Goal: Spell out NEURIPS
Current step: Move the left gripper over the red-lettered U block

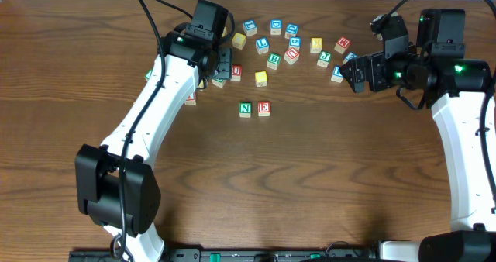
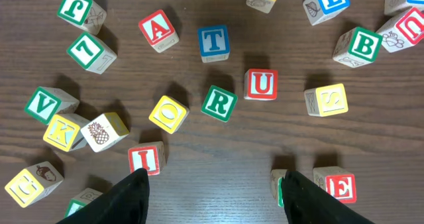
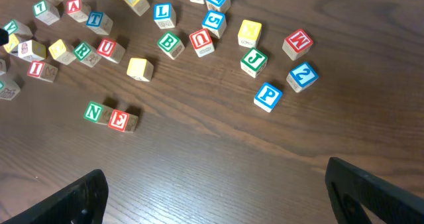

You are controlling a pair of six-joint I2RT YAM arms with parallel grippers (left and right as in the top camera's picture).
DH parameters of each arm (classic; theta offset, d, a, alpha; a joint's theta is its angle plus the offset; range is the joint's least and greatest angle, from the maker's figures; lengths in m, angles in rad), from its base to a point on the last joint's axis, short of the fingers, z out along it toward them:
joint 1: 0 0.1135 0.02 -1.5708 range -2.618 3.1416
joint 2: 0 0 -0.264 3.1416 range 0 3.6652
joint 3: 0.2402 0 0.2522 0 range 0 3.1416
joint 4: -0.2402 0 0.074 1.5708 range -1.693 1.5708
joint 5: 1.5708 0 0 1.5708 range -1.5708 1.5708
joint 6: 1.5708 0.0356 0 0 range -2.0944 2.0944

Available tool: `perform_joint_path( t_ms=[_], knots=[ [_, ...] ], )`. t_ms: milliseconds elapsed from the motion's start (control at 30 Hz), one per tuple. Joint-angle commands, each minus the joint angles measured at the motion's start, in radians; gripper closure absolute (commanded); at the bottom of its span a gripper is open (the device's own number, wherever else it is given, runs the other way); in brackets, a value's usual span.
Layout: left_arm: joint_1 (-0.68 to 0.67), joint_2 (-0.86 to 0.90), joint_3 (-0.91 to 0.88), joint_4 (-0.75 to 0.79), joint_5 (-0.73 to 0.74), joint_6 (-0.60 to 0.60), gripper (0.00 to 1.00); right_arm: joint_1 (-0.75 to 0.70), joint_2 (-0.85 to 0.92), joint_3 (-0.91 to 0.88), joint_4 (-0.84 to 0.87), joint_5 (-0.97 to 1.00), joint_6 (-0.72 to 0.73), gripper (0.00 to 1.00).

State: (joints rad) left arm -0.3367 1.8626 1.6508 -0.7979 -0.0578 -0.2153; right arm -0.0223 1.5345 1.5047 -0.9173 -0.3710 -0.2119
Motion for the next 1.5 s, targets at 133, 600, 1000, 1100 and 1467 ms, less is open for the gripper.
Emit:
perform_joint_path(
  t_ms=[133, 600, 1000, 1100, 1467],
  knots=[
    [0.007, 0.006, 0.023, 0.011, 0.024, -0.032, 0.36, -0.002, -0.001, 0.021, 0.000, -0.013, 0.005, 0.01],
    [0.075, 0.006, 0.023, -0.017, 0.023, -0.028, 0.36, -0.002, -0.001, 0.021, 0.000, -0.013, 0.005, 0.01],
    [0.096, 0.006, 0.022, -0.058, 0.019, 0.005, 0.36, -0.002, -0.001, 0.021, 0.000, -0.013, 0.005, 0.01],
    [0.096, 0.006, 0.022, -0.062, 0.019, 0.005, 0.36, -0.002, -0.001, 0.021, 0.000, -0.013, 0.005, 0.01],
    [0.096, 0.006, 0.022, -0.077, 0.020, 0.033, 0.37, -0.002, -0.001, 0.021, 0.000, -0.013, 0.005, 0.01]
  ],
)
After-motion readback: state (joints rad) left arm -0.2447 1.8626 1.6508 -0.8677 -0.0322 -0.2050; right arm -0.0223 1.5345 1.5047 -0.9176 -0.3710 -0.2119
